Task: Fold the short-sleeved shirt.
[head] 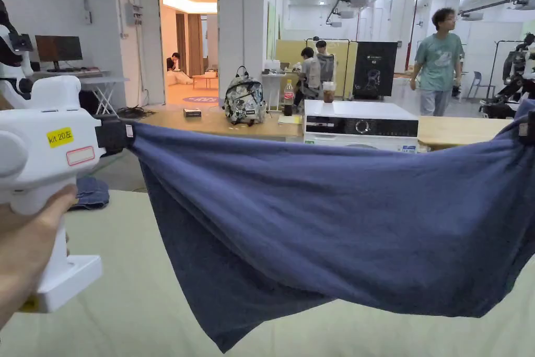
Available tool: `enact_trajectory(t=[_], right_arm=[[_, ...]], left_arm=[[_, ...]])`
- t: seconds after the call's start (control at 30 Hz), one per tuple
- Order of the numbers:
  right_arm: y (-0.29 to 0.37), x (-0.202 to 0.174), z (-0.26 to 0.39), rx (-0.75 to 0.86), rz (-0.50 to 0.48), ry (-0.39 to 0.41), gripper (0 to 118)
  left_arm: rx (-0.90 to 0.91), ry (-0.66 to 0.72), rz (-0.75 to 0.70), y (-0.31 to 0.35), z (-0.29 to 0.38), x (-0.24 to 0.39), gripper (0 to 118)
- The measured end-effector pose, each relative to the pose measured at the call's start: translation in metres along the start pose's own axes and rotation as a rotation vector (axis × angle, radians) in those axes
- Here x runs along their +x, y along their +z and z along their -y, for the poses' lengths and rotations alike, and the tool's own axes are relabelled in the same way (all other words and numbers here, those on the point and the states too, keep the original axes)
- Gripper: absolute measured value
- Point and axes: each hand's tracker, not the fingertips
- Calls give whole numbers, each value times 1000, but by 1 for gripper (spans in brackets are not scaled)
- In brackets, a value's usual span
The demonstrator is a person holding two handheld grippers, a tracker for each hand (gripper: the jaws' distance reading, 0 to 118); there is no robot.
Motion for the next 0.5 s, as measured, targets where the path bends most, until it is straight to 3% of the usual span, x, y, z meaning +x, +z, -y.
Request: enact_trajectory(t=[0.27,0.5], right_arm=[[-65,-20,-46,39,23,-48,3],[-122,-28,-33,3,31,-65,3]], left_arm=[[23,-44,-73,-60,-62,-4,1],[-24,-67,-92,-97,-40,-19,1]])
